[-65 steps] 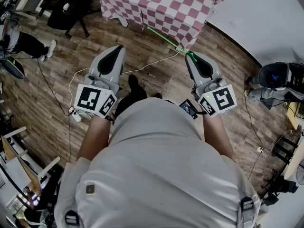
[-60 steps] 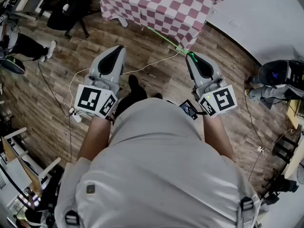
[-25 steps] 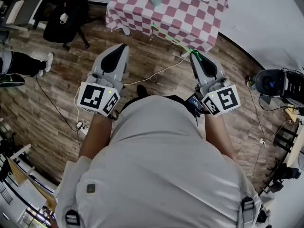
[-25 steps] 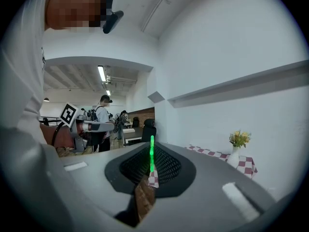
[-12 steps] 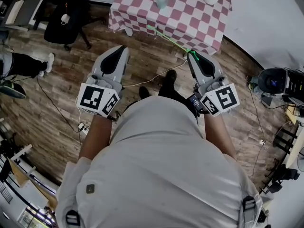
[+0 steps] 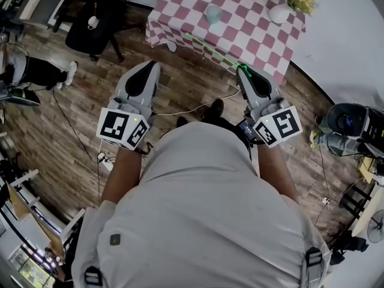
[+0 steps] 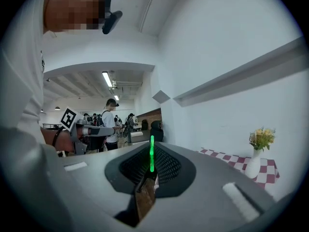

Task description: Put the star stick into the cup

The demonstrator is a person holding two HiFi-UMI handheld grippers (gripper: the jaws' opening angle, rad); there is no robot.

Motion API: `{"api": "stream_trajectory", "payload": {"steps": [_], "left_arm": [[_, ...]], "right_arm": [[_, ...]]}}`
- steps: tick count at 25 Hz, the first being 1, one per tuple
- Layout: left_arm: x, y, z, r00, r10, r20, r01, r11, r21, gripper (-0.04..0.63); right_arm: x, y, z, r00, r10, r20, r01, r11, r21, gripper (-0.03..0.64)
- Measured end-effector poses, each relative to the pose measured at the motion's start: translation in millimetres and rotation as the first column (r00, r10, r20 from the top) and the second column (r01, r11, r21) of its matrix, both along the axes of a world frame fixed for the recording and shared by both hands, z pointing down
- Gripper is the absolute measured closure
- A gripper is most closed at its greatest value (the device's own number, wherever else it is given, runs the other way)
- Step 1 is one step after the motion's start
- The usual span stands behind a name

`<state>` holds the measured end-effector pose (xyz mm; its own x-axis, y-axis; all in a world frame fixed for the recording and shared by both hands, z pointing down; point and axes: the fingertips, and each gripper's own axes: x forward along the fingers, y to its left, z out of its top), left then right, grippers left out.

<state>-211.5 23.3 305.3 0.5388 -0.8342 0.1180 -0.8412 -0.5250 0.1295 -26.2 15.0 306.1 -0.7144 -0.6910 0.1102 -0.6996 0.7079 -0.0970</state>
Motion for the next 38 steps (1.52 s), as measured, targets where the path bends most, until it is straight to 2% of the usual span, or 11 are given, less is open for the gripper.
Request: {"api": "stream_trajectory", "payload": {"steps": [17,23,32,38], "left_arm": [[120,-92,-4,0.999,-0.049,0.017,0.049,0.999,0.019,0.591],[159,-99,-1,0.999,-0.013,0.041,0.012,1.0,0.018,0.591],[191,-120,-4,0.998,0.048,0.041,-0.049,0.999,0.019,0.591],[198,-139,-5,0.997,0.074,0.027,-0.074,0.997,0.024,0.591]], "right_arm": [[120,-104,2,0.999,-0.048,0.023,0.047,0.999,0.011,0.589],[158,-112,2,0.999,-0.021,0.035,0.021,1.0,0.013,0.589],[186,-120,4,0.998,0.025,0.05,-0.025,1.0,0.004,0.589],[187,-132,7,0.999,0.035,0.041,-0.035,0.999,-0.009,0.589]]}}
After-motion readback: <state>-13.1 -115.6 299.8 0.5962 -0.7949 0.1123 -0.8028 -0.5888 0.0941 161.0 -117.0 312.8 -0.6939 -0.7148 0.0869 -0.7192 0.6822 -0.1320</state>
